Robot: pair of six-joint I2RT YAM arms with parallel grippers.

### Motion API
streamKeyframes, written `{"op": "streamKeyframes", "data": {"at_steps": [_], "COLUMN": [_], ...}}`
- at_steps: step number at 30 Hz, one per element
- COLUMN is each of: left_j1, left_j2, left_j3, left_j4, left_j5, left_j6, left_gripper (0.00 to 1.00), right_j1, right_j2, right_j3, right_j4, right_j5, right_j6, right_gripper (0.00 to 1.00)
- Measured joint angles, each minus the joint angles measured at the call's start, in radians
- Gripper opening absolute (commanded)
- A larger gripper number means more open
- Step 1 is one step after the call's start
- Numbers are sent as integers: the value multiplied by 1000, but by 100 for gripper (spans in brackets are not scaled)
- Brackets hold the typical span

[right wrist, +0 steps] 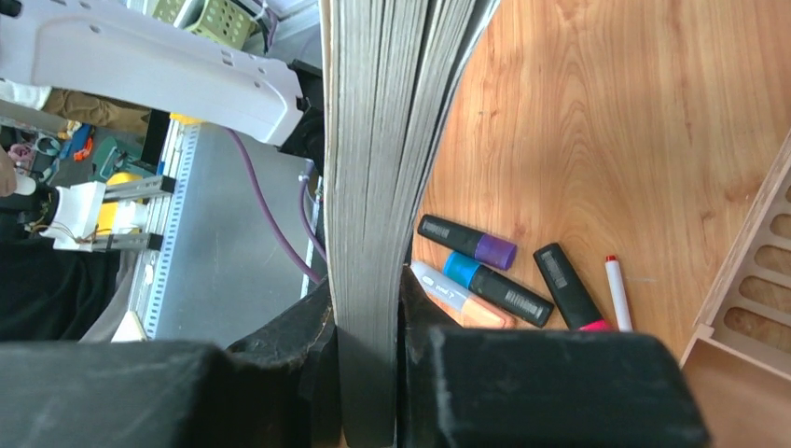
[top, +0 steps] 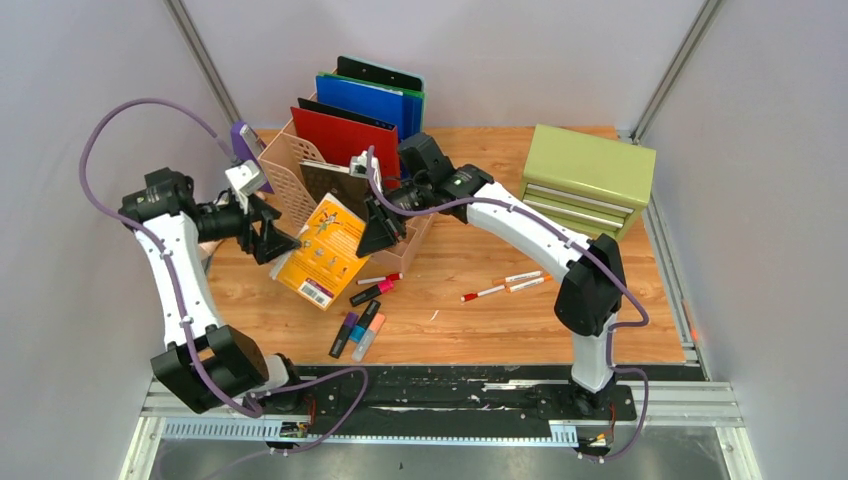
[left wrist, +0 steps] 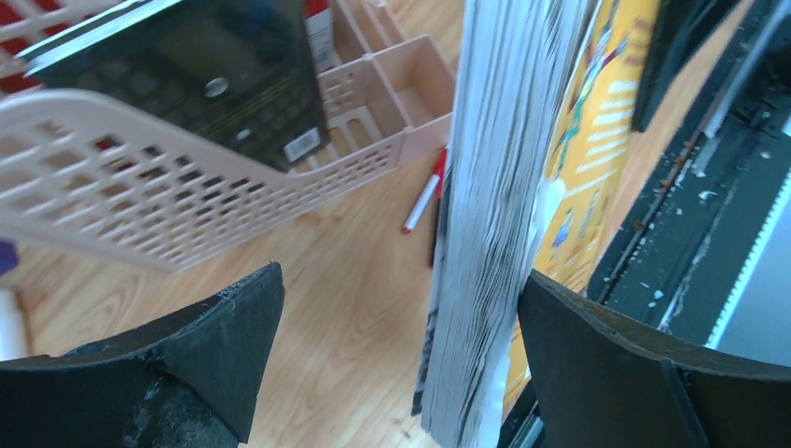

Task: Organize the desk
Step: Pick up the notebook from the corner of the board.

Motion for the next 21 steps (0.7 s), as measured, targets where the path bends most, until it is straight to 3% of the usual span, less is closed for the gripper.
{"op": "streamKeyframes", "data": {"at_steps": [21], "left_j1": [-373], "left_j2": [102], "left_j3": [-46], "left_j4": [-19], "left_j5": [46], "left_j6": [-49], "left_gripper": [99], "right_j1": [-9], "right_j2": [-105], "right_j3": [-85], "right_j4": [-173], "right_j5": [15], "right_j6": [-323], "right_gripper": [0]}}
